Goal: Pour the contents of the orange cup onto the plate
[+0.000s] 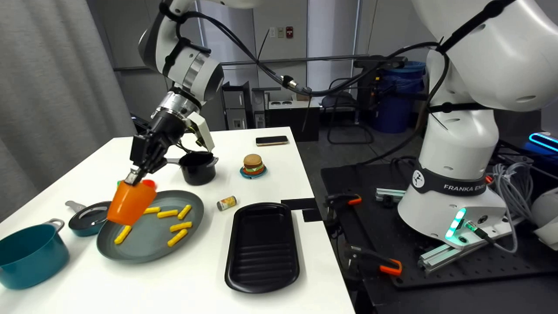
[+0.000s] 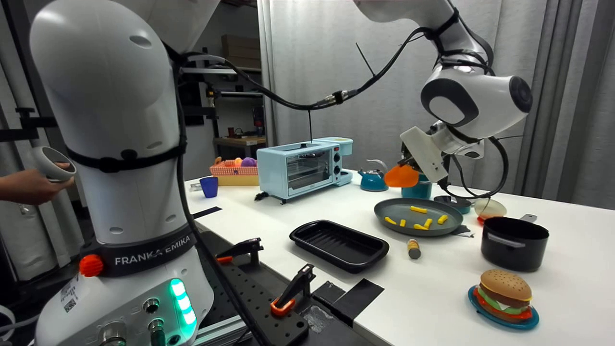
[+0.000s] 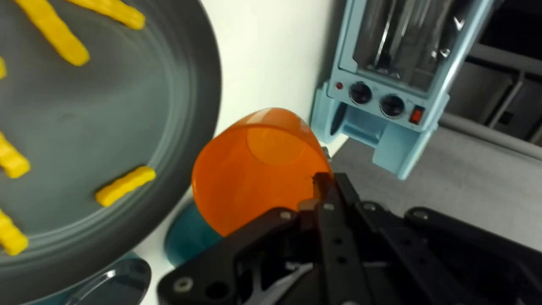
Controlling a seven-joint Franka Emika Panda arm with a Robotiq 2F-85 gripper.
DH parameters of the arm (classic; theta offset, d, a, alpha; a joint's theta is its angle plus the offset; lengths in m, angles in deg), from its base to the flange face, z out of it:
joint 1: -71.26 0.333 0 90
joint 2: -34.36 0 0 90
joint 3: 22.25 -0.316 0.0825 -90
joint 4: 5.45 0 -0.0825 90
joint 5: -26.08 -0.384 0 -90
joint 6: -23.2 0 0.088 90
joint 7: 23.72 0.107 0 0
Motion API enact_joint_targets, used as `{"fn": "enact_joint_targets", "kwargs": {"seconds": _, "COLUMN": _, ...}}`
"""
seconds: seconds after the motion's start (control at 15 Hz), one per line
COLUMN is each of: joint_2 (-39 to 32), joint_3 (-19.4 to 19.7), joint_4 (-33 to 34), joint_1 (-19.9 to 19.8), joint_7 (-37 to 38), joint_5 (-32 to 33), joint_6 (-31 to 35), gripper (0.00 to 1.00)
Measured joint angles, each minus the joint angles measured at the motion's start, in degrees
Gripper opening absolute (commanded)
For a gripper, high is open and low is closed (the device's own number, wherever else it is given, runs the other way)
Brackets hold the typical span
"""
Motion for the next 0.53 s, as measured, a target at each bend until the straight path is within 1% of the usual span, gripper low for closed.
{"fn": "enact_joint_targets", "kwargs": {"seconds": 0.4, "joint_2": 0.6, "joint_3": -0.1, "joint_4": 0.1, "joint_1": 0.1, "joint_7": 2.5, "joint_5": 20.8, "joint_6": 5.0, "gripper": 0.01}}
{"fn": "enact_joint_targets", "kwargs": {"seconds": 0.53, "joint_2": 0.9, "joint_3": -0.4, "joint_4": 0.1, "joint_1": 0.2, "joint_7": 3.0, "joint_5": 26.4, "joint_6": 6.9, "gripper": 0.01}}
